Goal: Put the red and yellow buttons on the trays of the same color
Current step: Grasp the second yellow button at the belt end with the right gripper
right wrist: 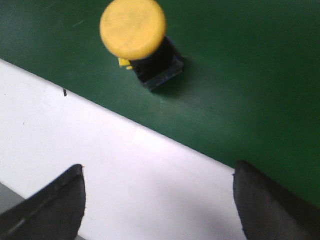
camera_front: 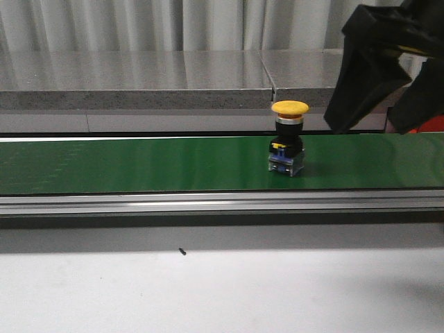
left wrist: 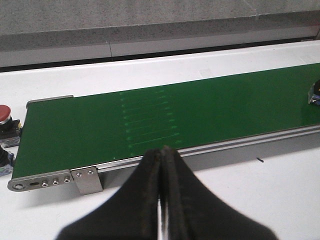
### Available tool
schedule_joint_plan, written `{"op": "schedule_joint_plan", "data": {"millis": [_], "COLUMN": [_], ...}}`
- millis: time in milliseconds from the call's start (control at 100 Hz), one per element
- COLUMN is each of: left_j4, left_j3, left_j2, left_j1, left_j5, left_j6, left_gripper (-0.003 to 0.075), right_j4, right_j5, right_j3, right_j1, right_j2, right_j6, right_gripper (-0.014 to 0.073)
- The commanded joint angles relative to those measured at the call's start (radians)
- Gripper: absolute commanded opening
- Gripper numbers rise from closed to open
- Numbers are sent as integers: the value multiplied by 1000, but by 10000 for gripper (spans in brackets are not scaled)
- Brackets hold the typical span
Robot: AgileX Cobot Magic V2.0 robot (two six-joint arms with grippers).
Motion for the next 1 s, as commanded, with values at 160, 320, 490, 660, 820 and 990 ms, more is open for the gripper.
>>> {"op": "schedule_joint_plan", "data": {"millis": [160, 320, 490, 660, 820, 990], "left_j4": [-24, -24, -24, -24, -24, -24], "left_j3": [-26, -26, -26, -26, -26, -26], "left_j2": [11, 11, 11, 11, 11, 11], "left_j1": [-4, -4, -4, -4, -4, -4], "left_j5": [-66, -66, -66, -66, -66, -66], "left_j6": [-4, -4, -4, -4, -4, -4], "left_gripper": [-20, -20, -20, -20, -20, -20], "right_j4": [-4, -3, 8, 15, 15, 14], "right_j5": [-82, -119, -142, -156, -190, -198], "right_j3": [-122, -174, -214, -220, -220, -198], "right_j1": [20, 20, 20, 20, 20, 9], "right_j2": [72, 136, 201, 219, 212, 170], "right_j6": [-72, -126, -126, -126, -125, -101], "right_gripper": [592, 592, 542, 211, 57, 48]}}
